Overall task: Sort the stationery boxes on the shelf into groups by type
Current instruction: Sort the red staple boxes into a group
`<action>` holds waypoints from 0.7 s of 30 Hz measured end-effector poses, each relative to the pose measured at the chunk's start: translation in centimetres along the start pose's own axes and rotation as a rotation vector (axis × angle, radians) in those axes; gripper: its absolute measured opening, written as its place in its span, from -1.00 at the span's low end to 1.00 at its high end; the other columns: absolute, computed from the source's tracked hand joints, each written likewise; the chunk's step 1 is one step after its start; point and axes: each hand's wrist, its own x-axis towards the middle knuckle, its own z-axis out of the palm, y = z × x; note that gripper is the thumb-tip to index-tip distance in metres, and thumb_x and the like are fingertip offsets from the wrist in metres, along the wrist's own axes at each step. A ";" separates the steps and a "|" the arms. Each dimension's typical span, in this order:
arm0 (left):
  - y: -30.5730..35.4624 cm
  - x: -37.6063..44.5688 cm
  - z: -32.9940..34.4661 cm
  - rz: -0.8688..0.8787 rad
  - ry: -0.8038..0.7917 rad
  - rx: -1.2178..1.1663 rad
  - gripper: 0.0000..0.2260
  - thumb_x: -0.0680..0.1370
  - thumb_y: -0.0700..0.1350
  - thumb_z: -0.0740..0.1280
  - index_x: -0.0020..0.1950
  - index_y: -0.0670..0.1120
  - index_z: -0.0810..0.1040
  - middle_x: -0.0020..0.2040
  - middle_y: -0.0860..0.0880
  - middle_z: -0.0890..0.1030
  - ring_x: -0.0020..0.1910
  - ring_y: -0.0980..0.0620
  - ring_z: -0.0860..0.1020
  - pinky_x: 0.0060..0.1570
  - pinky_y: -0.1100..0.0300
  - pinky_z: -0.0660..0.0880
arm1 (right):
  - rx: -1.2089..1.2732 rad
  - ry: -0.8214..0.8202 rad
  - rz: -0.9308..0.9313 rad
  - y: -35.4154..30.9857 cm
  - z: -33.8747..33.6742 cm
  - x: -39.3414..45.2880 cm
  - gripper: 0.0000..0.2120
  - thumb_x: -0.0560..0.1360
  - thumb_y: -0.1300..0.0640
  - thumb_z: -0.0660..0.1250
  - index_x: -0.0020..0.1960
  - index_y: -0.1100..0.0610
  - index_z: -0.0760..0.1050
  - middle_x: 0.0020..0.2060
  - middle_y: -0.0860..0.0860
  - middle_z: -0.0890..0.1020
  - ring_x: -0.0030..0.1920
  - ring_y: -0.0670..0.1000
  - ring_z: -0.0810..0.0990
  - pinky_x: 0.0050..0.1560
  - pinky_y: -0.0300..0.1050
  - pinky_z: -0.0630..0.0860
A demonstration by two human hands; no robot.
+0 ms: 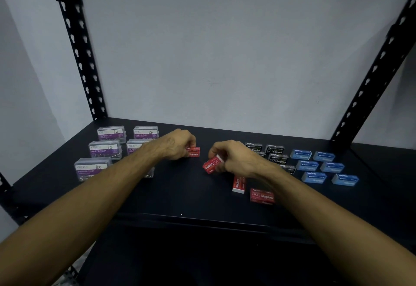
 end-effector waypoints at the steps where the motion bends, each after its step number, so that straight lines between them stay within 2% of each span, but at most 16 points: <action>1: 0.0 0.0 0.0 0.000 0.002 -0.003 -0.90 0.54 -0.14 0.41 0.00 0.02 0.55 -0.05 0.07 0.58 -0.06 0.06 0.56 -0.08 0.18 0.46 | -0.003 -0.010 0.000 -0.1 -0.2 0.1 -0.70 0.42 0.18 0.49 0.09 -0.08 0.57 -0.13 -0.12 0.61 -0.13 -0.09 0.57 -0.10 -0.18 0.48; 3: 0.1 -0.1 0.0 -0.001 0.000 -0.008 -0.91 0.54 -0.15 0.40 0.00 0.02 0.55 -0.03 0.05 0.59 -0.04 0.06 0.56 -0.04 0.16 0.48 | -0.011 -0.041 0.000 -0.4 -0.3 0.3 -0.64 0.44 0.26 0.42 0.15 -0.09 0.57 -0.07 -0.12 0.63 -0.08 -0.10 0.59 0.00 -0.13 0.54; 5: 0.2 -0.2 0.0 -0.002 -0.009 -0.010 -0.90 0.55 -0.15 0.39 -0.01 0.03 0.53 -0.03 0.07 0.57 -0.04 0.08 0.54 -0.03 0.16 0.47 | -0.009 -0.053 0.002 -0.7 -0.1 0.4 -0.55 0.45 0.30 0.39 0.26 -0.08 0.54 0.10 -0.10 0.63 0.04 -0.08 0.60 0.11 -0.09 0.56; 7: 0.2 -0.2 0.1 -0.003 -0.009 -0.022 -0.91 0.55 -0.14 0.39 -0.02 0.04 0.53 -0.04 0.07 0.57 -0.04 0.08 0.55 -0.03 0.16 0.47 | 0.004 -0.037 0.008 -0.8 0.2 0.5 -0.52 0.46 0.30 0.38 0.32 -0.04 0.49 0.15 -0.07 0.59 0.07 -0.06 0.57 0.08 -0.13 0.55; 10: 0.1 -0.2 0.1 -0.003 0.003 -0.021 -0.92 0.55 -0.13 0.39 -0.01 0.02 0.56 -0.03 0.05 0.60 -0.04 0.07 0.57 -0.02 0.15 0.50 | 0.041 -0.010 0.029 -0.8 0.7 0.5 -0.63 0.46 0.29 0.41 0.21 0.00 0.51 0.00 -0.08 0.61 -0.09 -0.08 0.58 -0.10 -0.20 0.50; 13: 0.1 -0.3 0.2 0.001 0.021 -0.021 -0.91 0.54 -0.14 0.40 0.02 0.00 0.58 -0.03 0.05 0.60 -0.04 0.06 0.57 -0.04 0.16 0.48 | 0.075 0.004 0.056 -0.5 1.2 0.4 -0.74 0.45 0.22 0.46 0.07 -0.01 0.53 -0.11 -0.10 0.66 -0.12 -0.09 0.63 -0.08 -0.16 0.56; 16: 0.1 -0.4 0.2 0.001 0.021 -0.020 -0.92 0.55 -0.14 0.39 0.03 0.00 0.57 -0.04 0.06 0.58 -0.03 0.06 0.56 -0.04 0.17 0.46 | 0.089 0.015 0.072 -0.4 1.7 0.2 -0.79 0.46 0.17 0.48 0.03 -0.01 0.54 -0.13 -0.08 0.67 -0.12 -0.09 0.64 -0.05 -0.11 0.58; 21: 0.1 -0.5 0.2 0.002 0.017 -0.031 -0.92 0.55 -0.12 0.39 0.03 -0.01 0.57 0.00 0.03 0.60 -0.01 0.05 0.57 0.01 0.14 0.49 | 0.031 0.012 0.066 -0.7 1.2 0.1 -0.80 0.45 0.19 0.46 -0.15 -0.08 0.50 -0.24 -0.10 0.62 -0.23 -0.10 0.59 -0.21 -0.19 0.46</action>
